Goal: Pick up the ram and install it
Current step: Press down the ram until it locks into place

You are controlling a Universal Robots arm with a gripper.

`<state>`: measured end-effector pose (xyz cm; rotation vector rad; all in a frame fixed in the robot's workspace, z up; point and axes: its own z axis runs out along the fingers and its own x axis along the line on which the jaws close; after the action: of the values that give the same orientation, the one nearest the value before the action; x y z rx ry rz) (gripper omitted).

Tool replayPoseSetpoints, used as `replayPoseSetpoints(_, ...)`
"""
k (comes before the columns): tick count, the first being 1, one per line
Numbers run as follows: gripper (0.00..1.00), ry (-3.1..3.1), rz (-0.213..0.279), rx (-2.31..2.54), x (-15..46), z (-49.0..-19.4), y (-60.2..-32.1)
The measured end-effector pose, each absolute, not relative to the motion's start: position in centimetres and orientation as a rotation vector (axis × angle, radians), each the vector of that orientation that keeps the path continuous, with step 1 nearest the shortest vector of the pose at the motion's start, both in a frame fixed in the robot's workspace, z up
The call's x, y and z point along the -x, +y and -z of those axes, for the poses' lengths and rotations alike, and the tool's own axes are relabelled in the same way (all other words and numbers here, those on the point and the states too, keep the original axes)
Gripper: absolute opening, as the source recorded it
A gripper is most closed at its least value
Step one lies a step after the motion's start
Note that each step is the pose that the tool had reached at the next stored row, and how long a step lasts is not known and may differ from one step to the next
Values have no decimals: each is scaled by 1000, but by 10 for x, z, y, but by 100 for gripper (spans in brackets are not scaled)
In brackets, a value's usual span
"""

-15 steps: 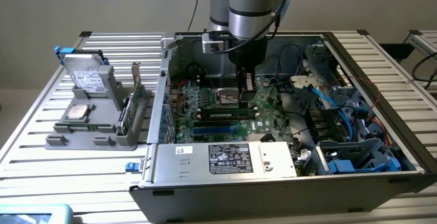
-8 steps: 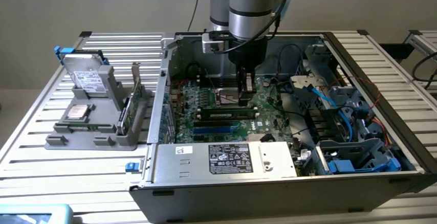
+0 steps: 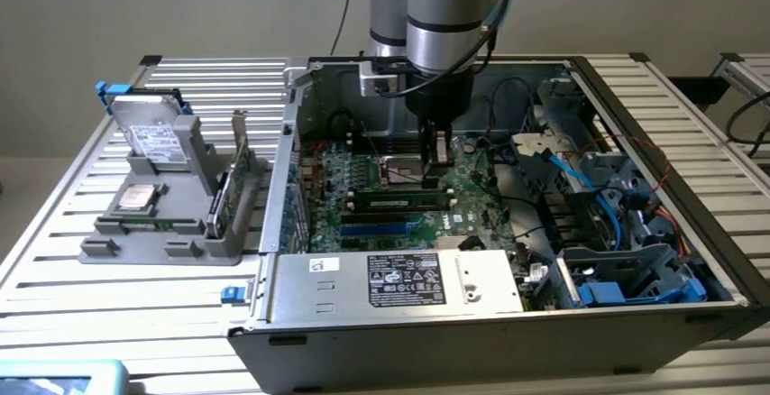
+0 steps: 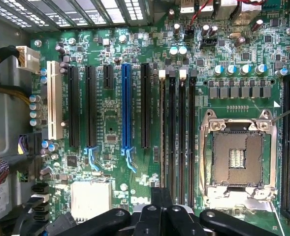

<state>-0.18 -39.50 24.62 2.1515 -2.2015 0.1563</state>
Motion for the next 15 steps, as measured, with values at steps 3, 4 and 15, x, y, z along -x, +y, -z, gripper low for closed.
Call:
replayPoseSetpoints(3,11,-2203,-156,-2150,2,-242,-395)
replayPoseSetpoints(4,11,-2204,-156,-2149,2,-241,-395)
replayPoseSetpoints(15,11,-2201,-164,-2143,2,-237,-393)
